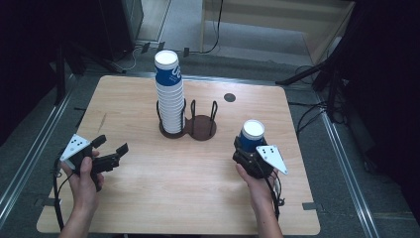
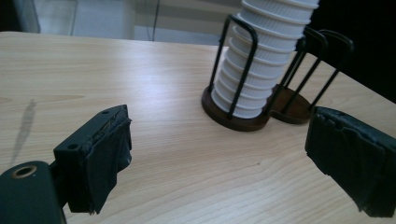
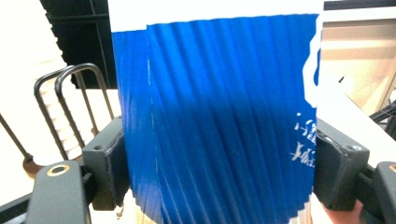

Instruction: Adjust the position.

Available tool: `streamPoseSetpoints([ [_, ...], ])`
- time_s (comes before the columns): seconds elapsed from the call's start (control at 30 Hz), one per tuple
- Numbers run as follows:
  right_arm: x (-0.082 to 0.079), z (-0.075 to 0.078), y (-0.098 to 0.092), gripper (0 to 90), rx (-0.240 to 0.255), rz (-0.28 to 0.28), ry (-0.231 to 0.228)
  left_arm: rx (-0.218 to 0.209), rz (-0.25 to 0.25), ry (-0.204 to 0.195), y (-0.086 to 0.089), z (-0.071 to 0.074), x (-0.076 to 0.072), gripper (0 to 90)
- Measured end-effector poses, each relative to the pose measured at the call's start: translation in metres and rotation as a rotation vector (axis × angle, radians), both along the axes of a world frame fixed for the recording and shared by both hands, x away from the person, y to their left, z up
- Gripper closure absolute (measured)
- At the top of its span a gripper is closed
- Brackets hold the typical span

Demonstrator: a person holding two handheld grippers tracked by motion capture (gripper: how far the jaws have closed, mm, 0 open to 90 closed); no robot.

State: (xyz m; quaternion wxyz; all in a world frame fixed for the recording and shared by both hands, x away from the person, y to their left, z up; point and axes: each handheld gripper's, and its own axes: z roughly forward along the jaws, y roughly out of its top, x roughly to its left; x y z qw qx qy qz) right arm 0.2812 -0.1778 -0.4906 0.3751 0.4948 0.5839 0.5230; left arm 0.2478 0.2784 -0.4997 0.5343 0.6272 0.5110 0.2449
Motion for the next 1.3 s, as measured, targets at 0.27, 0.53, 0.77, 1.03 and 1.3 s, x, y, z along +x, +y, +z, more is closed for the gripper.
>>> streamPoseSetpoints([
  [0.27,-0.008,-0.009,0.014,20.7,-0.027,0.039,0.015,0.032,-0.097,-0.020,-0.021,0.006,0.004,8.0],
  [0.53,-0.014,-0.014,0.033,20.7,-0.072,0.081,0.016,0.043,-0.207,-0.029,-0.046,0.015,0.003,8.0],
  [0.77,-0.018,-0.017,0.046,20.7,-0.165,0.105,-0.004,0.054,-0.281,-0.010,-0.062,0.017,0.003,8.1],
  [1.03,-0.021,-0.024,0.059,20.7,-0.239,0.121,-0.003,0.073,-0.336,0.015,-0.077,0.016,0.002,8.1],
  [1.3,-0.027,-0.029,0.073,20.6,-0.321,0.150,-0.019,0.077,-0.354,0.013,-0.083,0.016,0.001,8.1],
])
